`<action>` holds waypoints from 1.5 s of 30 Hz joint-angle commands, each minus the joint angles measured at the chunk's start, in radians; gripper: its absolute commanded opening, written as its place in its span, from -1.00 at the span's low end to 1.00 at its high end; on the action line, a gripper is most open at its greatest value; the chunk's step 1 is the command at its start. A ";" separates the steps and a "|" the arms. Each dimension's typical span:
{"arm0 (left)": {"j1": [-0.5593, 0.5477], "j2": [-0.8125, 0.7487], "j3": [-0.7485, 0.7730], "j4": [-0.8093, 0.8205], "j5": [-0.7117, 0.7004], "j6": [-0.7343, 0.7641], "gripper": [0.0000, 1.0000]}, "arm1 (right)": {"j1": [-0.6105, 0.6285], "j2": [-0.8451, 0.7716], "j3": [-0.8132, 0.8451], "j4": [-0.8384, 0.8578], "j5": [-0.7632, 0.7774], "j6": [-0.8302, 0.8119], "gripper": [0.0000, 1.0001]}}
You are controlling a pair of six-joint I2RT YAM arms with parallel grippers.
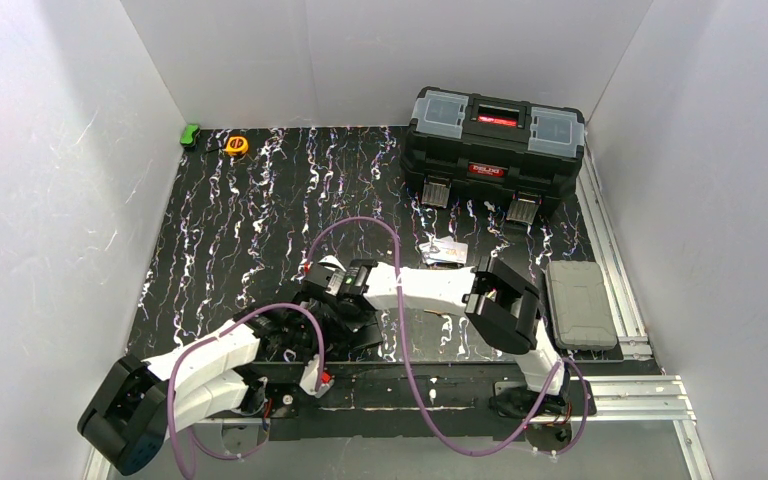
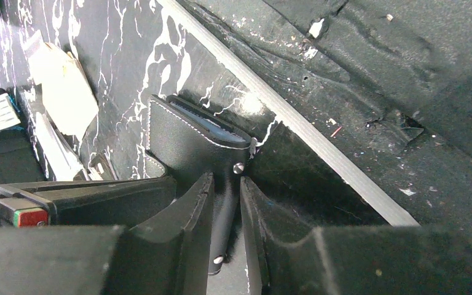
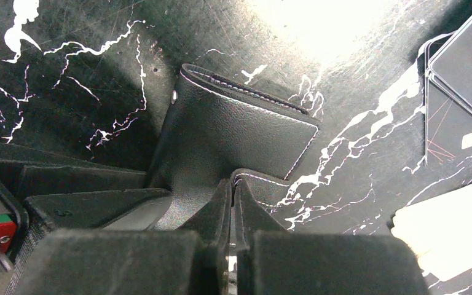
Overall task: Put the credit cards into the card holder
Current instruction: Close the card holder at the center of the board.
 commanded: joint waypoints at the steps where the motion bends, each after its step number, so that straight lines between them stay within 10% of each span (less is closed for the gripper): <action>1: -0.019 0.033 -0.027 -0.165 -0.039 -0.029 -0.58 | 0.051 0.240 -0.067 0.053 -0.209 0.028 -0.97; 25: -0.019 0.013 0.017 -0.165 -0.083 -0.120 -0.61 | 0.094 0.357 -0.045 0.109 -0.162 0.021 -0.97; 34: -0.019 -0.362 -0.213 0.032 -0.240 -0.283 -0.17 | 0.084 0.258 -0.204 0.273 -0.138 0.028 -0.97; 41: -0.017 -0.699 -0.232 -0.239 -0.261 -0.240 -0.11 | 0.027 0.194 -0.327 0.394 -0.275 0.016 -0.97; 45: -0.017 -0.556 -0.217 -0.121 -0.238 -0.217 -0.12 | -0.024 0.048 -0.442 0.456 -0.288 0.041 -0.26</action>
